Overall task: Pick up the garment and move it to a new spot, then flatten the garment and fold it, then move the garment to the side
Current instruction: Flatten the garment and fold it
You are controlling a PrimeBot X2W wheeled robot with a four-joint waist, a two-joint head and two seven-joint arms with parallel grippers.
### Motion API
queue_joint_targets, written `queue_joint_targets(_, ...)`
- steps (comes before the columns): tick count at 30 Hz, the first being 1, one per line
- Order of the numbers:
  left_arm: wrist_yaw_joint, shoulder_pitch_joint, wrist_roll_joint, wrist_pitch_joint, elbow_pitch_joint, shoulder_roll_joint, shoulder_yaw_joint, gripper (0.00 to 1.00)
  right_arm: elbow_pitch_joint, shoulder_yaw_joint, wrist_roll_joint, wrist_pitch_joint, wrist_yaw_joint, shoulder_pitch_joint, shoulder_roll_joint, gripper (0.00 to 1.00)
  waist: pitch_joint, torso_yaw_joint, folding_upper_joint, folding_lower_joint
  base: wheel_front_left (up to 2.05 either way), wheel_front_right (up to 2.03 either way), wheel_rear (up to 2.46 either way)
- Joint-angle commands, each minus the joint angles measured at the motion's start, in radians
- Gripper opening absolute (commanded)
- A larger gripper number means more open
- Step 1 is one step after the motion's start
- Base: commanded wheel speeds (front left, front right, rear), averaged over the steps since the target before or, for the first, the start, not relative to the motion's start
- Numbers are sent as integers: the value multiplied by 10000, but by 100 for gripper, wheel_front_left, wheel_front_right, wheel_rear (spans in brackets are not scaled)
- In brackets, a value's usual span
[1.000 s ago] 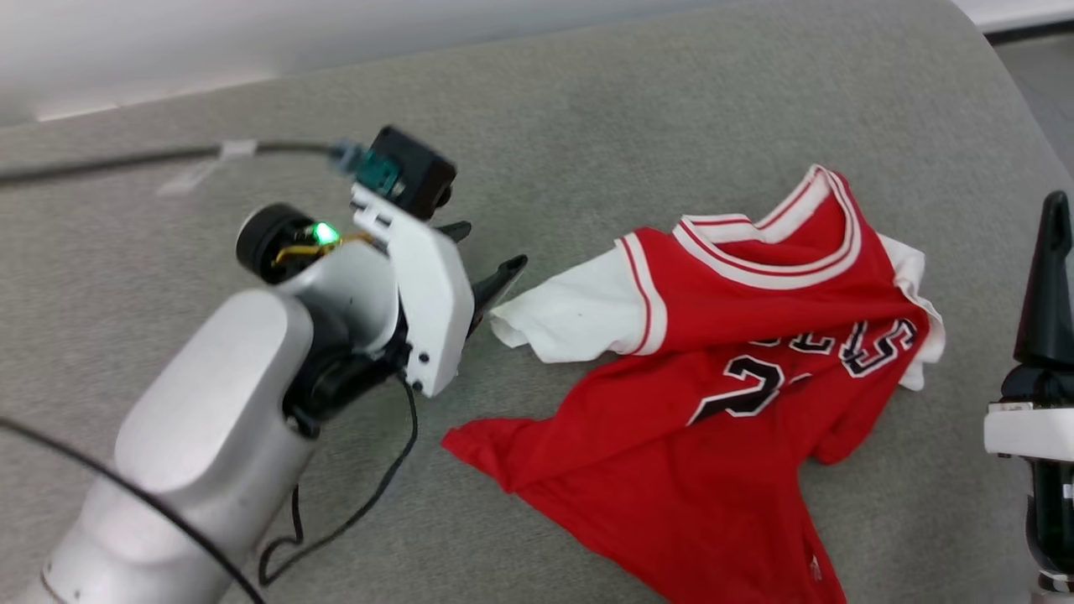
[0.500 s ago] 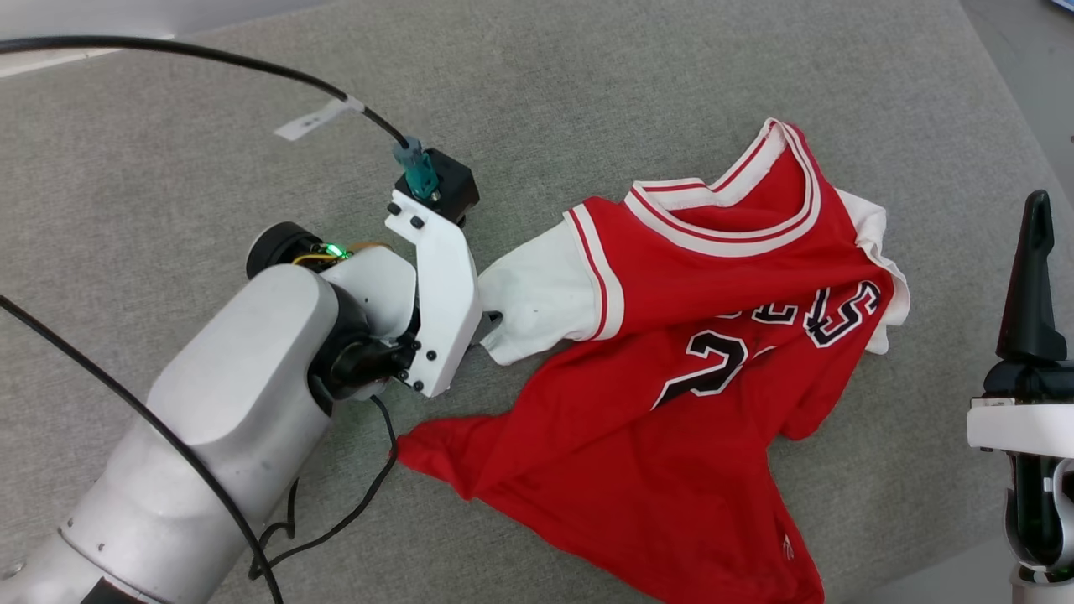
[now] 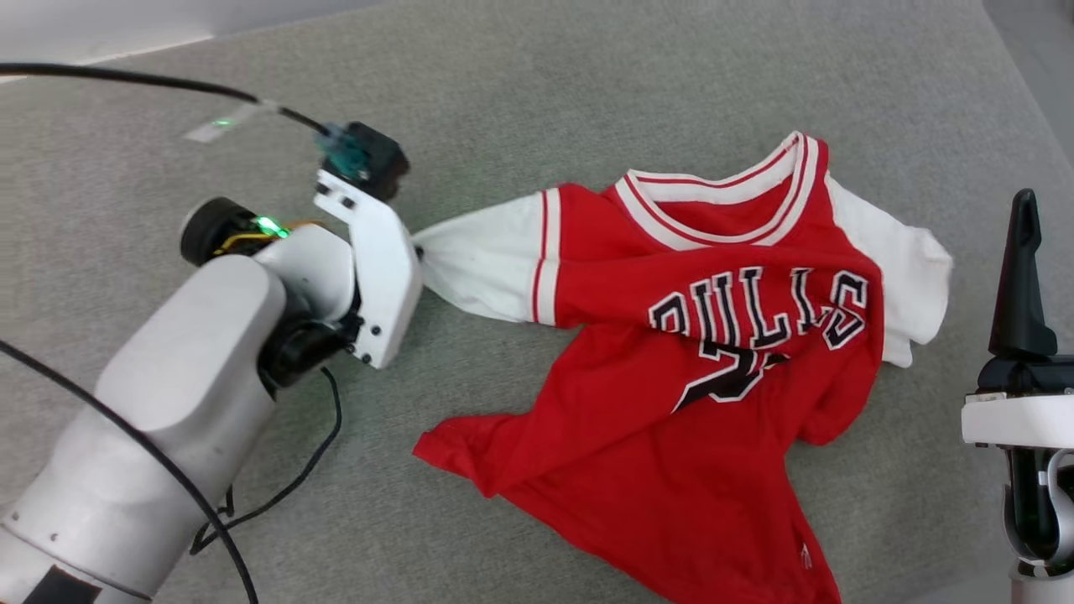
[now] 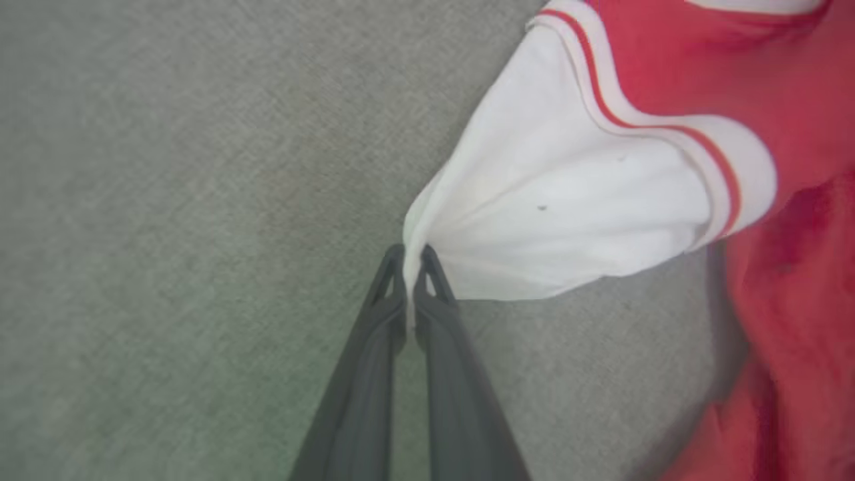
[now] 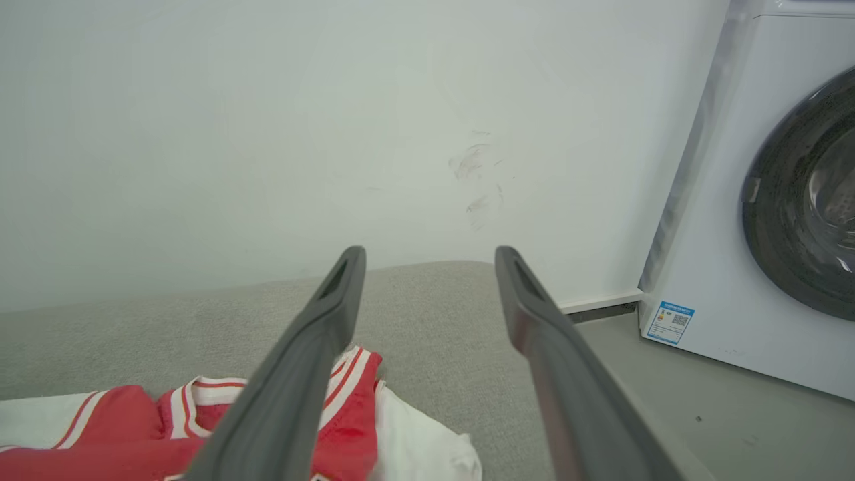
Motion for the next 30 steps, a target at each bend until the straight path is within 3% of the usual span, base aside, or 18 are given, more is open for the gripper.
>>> queue_joint_targets(1, 40, -99, -24, -234, 38, 35, 103, 0, 35, 12, -5, 79, -7, 5, -76, 100, -146, 149, 0, -1, 0, 0, 0)
queue_joint_targets(12, 318, 370, -362, -2424, 628, 1017, 1508, 0, -84, 304, 7, 811, -5, 109, -486, 100, -631, 1013, 0, -1, 0, 0, 0)
queue_joint_targets(21, 941, 1414, -926, -2960, 723, 1459, 2191, 0, -185, 529, -63, 1389, -7, 144, -688, 100, -669, 1681, 0, -1, 0, 0, 0)
queue_joint_targets(27, 1261, 2291, -1122, -2974, 428, 1334, 2136, 0, 86, 736, 41, 1805, -5, 152, -764, 100, -756, 1983, 0, -1, 0, 0, 0)
queue_joint_targets(29, 1295, 2476, -1160, -3246, 250, 1267, 2180, 40, 172, 808, 97, 1924, -7, 167, -832, 100, -823, 2078, 0, -1, 0, 0, 0)
queue_joint_targets(30, 1272, 2501, -1090, -3418, 131, 1250, 2182, 93, 205, 852, 103, 1969, -7, 181, -876, 100, -864, 2126, 0, -1, 0, 0, 0)
